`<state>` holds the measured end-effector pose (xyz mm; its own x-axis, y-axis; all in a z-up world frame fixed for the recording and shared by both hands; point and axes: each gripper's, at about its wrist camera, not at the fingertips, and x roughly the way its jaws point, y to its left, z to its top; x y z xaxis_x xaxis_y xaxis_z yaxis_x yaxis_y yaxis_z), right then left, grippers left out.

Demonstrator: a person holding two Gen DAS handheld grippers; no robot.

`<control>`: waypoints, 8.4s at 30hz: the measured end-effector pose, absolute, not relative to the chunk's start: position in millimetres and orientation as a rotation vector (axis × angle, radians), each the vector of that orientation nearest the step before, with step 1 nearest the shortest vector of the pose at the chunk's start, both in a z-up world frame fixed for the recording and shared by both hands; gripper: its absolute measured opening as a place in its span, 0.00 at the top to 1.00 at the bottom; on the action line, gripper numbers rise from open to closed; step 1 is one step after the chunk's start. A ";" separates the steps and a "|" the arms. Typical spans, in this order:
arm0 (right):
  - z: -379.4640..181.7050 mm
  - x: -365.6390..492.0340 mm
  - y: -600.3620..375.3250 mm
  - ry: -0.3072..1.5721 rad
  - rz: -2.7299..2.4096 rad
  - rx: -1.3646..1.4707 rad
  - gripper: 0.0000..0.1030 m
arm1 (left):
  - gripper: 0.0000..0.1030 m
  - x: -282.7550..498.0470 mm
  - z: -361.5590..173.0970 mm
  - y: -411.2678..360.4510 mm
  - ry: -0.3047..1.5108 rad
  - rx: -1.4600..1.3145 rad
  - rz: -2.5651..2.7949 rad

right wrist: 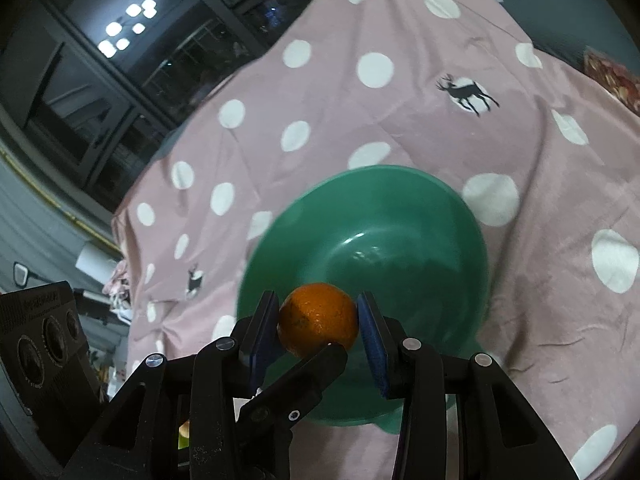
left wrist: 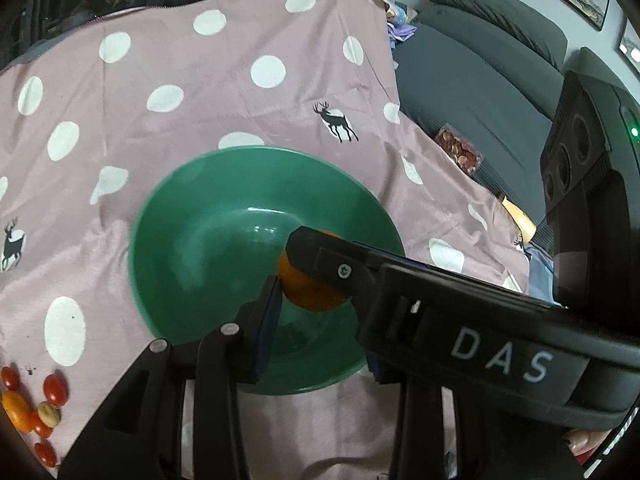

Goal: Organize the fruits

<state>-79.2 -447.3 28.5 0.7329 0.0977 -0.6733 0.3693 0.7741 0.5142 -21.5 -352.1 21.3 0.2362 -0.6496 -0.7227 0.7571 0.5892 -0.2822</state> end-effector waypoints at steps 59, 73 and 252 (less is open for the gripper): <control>3.2 -35.8 -388.8 0.793 -0.553 0.208 0.46 | 0.16 -16.8 29.0 -14.1 0.855 -0.222 -0.231; 41.9 -48.1 -271.8 0.819 -0.024 0.329 0.46 | 0.13 2.6 23.2 29.4 0.865 -0.330 -0.202; -34.0 -24.1 -236.9 1.045 0.215 0.560 0.53 | 0.57 -26.1 -33.1 -129.6 1.037 -0.105 -0.608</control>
